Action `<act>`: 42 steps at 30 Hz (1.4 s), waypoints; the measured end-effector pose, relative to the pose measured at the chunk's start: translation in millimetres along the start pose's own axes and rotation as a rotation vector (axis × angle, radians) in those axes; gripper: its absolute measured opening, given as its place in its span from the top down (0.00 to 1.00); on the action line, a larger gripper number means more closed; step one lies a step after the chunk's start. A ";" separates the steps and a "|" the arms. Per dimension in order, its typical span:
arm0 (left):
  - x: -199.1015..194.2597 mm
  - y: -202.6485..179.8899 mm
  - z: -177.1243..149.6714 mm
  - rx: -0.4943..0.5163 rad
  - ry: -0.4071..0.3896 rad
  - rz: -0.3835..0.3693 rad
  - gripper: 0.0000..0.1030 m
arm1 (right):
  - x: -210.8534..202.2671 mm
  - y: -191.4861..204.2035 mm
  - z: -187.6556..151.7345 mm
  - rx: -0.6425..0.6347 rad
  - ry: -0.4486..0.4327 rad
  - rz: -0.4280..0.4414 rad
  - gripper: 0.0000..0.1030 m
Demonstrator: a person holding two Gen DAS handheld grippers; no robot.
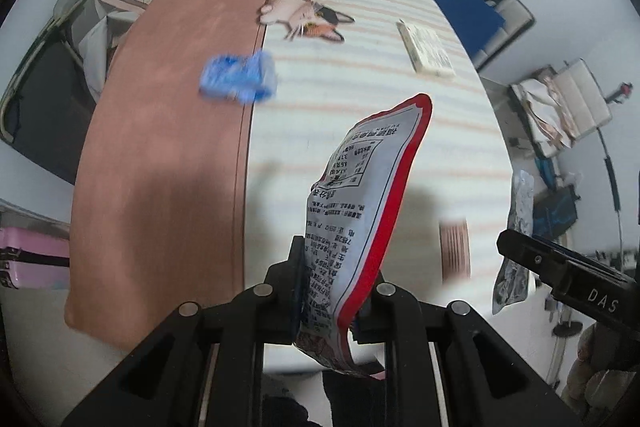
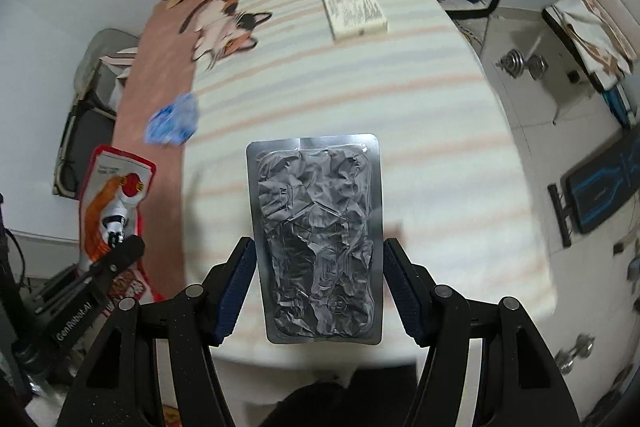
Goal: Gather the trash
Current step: 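Carry the blister pack and snack bag to the bin and release both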
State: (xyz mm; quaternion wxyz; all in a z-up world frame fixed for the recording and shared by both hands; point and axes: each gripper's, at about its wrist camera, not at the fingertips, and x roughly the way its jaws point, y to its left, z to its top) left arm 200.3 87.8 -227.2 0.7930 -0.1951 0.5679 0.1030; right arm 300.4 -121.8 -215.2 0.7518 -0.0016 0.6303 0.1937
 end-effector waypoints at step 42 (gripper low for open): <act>362.3 125.6 -299.6 -0.058 0.317 0.116 0.00 | 441.1 -122.8 -385.7 0.218 0.395 -0.023 0.02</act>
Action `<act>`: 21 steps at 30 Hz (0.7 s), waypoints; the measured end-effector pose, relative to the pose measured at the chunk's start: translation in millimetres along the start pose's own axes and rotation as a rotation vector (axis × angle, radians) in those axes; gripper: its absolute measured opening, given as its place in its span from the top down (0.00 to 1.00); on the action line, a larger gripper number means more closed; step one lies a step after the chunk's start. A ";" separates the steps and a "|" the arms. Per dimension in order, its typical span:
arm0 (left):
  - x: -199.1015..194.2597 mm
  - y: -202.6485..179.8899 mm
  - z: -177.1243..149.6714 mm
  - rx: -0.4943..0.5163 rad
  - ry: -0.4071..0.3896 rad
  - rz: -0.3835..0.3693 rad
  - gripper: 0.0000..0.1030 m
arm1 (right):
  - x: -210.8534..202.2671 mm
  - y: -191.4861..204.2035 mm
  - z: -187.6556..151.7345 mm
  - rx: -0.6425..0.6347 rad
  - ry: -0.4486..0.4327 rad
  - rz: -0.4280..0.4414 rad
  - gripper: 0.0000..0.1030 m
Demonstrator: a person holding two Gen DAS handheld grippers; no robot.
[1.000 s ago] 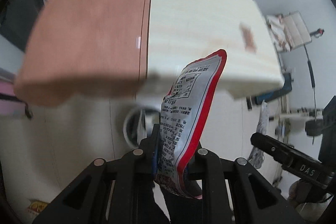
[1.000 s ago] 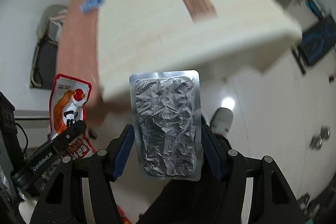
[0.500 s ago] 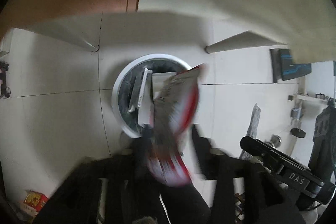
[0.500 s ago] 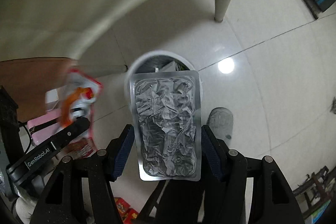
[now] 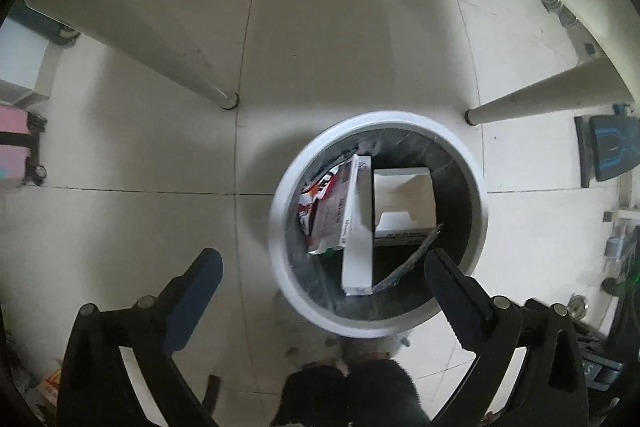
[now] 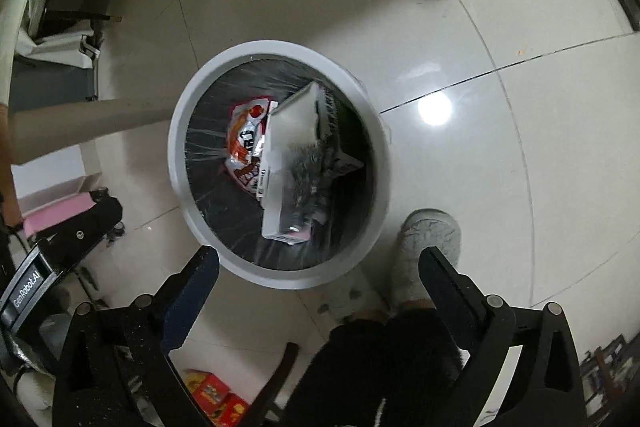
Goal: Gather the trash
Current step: 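Carry the blister pack and snack bag to the bin and release both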
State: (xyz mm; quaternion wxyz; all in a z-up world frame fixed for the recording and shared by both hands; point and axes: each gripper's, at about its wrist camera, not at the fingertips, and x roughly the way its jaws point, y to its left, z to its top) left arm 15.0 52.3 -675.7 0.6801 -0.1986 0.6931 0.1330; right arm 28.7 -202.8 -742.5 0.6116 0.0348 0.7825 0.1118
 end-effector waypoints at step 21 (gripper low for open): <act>-112.9 -4.5 -50.8 0.003 -0.016 0.069 0.00 | -135.6 32.9 -46.3 -0.148 -0.131 -0.267 0.02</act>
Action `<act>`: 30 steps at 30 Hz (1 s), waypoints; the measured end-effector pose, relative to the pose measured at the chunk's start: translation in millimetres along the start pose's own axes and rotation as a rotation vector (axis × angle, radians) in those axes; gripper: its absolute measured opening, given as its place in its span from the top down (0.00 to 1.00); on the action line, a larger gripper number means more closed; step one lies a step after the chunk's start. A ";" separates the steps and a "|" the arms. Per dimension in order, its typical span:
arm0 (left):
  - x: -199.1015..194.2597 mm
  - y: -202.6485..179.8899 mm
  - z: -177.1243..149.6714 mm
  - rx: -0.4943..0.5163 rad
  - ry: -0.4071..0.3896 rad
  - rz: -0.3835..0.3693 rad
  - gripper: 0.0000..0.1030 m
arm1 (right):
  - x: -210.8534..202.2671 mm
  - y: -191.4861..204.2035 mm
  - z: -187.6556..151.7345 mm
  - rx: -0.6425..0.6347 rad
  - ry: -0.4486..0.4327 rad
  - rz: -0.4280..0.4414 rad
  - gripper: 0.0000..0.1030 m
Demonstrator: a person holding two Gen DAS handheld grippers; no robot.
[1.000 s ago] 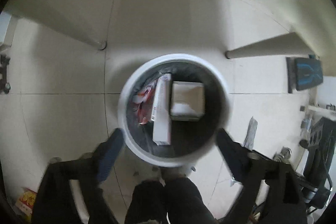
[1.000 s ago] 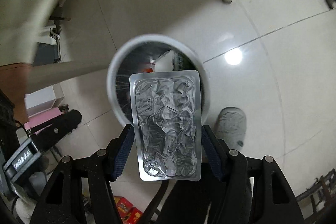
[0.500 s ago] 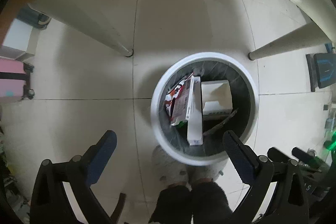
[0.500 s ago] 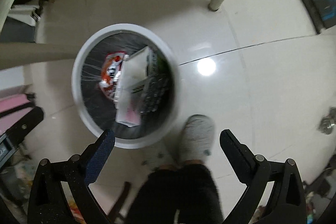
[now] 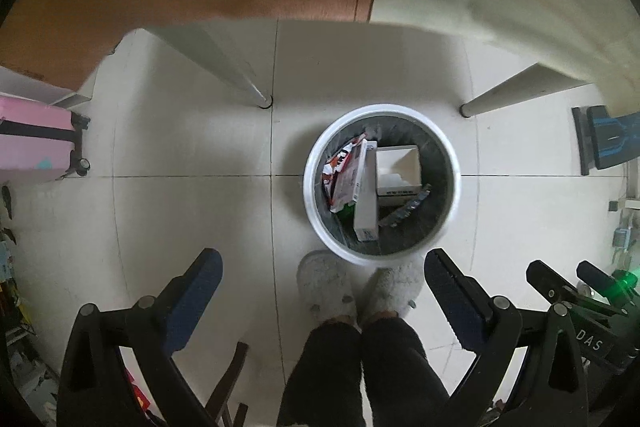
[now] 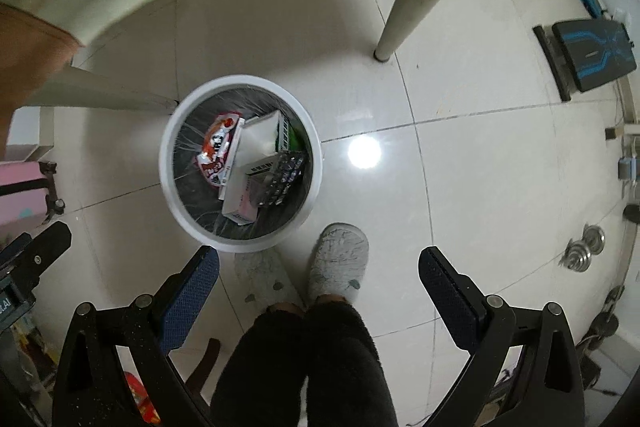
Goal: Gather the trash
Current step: 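Carry the blister pack and snack bag to the bin and release both, then move both grippers back over the table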
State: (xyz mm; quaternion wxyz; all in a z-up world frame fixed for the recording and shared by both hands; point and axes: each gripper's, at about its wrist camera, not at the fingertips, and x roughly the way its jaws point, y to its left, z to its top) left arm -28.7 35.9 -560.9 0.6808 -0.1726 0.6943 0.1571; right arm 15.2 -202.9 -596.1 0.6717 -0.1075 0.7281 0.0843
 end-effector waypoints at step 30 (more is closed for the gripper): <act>-338.4 9.2 22.8 0.001 -0.340 -0.016 0.00 | -396.7 14.2 -5.1 0.021 -0.259 0.219 0.02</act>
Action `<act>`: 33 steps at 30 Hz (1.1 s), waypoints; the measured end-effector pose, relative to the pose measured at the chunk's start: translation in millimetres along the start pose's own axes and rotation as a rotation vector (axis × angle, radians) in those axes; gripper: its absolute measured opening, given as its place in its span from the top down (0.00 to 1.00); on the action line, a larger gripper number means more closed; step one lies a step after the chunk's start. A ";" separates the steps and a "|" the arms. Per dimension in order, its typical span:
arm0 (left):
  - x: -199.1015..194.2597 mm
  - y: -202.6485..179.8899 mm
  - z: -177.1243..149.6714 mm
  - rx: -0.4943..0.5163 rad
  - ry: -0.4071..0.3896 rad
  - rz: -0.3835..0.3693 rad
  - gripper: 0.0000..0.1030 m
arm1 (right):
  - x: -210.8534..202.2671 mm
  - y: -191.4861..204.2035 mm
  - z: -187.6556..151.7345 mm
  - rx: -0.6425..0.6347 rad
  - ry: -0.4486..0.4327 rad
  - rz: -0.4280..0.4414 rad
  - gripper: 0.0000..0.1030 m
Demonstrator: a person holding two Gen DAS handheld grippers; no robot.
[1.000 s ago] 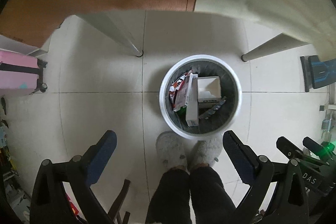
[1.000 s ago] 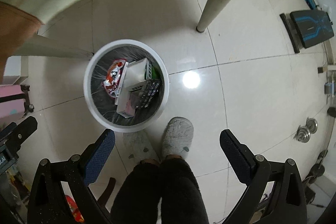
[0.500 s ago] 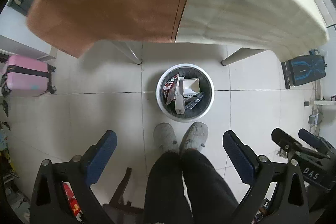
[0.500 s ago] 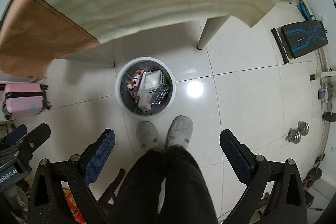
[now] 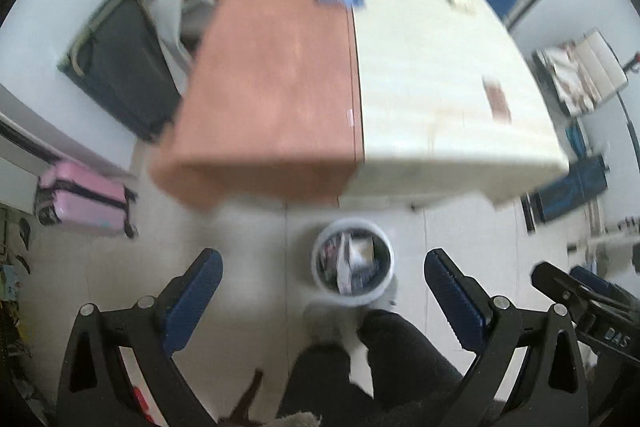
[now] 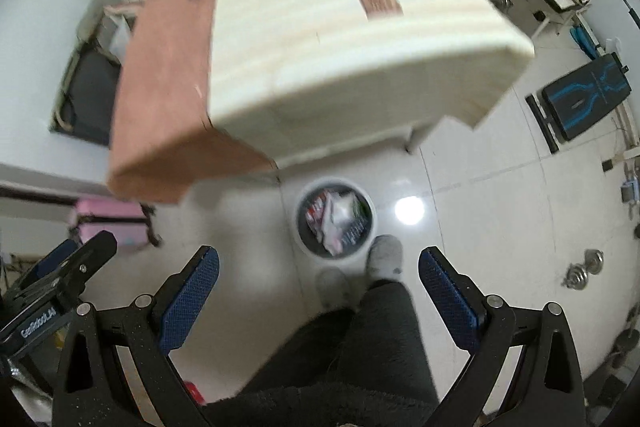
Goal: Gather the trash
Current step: 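Move both grippers back over the table, then grasp the blue wrapper with the left gripper while the right grasps the white medicine box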
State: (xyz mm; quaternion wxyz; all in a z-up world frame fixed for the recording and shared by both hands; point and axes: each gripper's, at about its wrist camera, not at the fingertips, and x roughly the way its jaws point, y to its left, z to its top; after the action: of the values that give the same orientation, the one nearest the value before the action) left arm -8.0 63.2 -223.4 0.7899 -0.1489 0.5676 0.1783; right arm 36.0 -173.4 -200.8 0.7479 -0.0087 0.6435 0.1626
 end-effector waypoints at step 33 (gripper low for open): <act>259.6 23.5 373.0 -0.811 0.239 0.045 0.07 | 241.3 -26.2 618.4 -0.082 0.115 -0.170 0.02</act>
State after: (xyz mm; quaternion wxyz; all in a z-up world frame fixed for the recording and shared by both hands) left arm 372.0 276.6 -354.6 0.5919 -0.4549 0.5420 0.3859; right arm 664.9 -4.8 -332.7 0.7200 -0.1033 0.6750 0.1239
